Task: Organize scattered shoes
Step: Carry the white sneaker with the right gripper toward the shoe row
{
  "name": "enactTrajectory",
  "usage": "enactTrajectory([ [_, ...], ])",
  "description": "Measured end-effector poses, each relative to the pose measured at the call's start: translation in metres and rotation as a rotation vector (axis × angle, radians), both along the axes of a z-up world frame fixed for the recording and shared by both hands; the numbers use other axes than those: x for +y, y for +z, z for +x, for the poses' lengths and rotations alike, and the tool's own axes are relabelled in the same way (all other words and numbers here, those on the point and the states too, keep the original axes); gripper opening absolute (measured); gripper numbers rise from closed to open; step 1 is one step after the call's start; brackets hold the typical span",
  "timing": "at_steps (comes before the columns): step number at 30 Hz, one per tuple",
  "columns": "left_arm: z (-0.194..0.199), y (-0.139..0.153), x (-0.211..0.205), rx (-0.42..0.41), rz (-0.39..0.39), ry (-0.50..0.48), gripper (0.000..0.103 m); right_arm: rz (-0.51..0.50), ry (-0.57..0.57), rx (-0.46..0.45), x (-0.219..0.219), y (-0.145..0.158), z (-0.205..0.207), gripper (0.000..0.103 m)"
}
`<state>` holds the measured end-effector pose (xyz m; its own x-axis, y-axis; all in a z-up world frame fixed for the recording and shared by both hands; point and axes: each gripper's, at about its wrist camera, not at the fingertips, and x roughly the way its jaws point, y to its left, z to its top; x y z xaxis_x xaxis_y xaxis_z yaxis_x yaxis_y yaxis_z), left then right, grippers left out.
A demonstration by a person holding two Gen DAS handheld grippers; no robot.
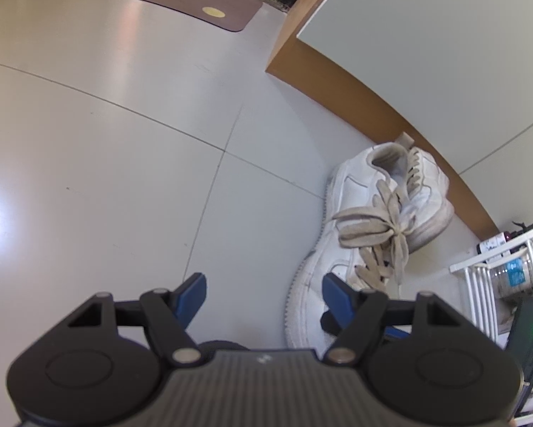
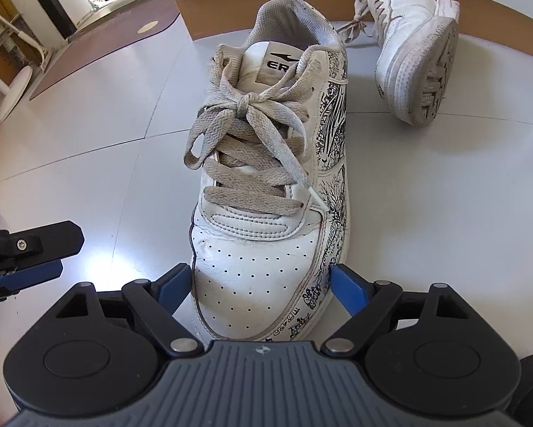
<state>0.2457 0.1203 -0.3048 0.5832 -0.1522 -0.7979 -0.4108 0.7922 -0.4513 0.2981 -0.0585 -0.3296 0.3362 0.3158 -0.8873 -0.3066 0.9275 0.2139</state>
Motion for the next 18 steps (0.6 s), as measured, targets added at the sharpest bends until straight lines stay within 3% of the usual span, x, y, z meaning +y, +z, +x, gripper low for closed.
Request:
enactTrajectory([
  [3, 0.002, 0.006, -0.004, -0.011, 0.001, -0.006, 0.074, -0.011, 0.001, -0.004, -0.005, 0.004, -0.001, 0.089],
  [7, 0.005, 0.017, -0.012, -0.02, 0.02, -0.032, 0.074, 0.086, 0.013, 0.015, -0.022, 0.023, -0.008, 0.089],
  [18, 0.046, 0.063, -0.051, -0.058, 0.11, -0.18, 0.074, 0.271, 0.008, -0.019, -0.13, 0.088, -0.084, 0.089],
])
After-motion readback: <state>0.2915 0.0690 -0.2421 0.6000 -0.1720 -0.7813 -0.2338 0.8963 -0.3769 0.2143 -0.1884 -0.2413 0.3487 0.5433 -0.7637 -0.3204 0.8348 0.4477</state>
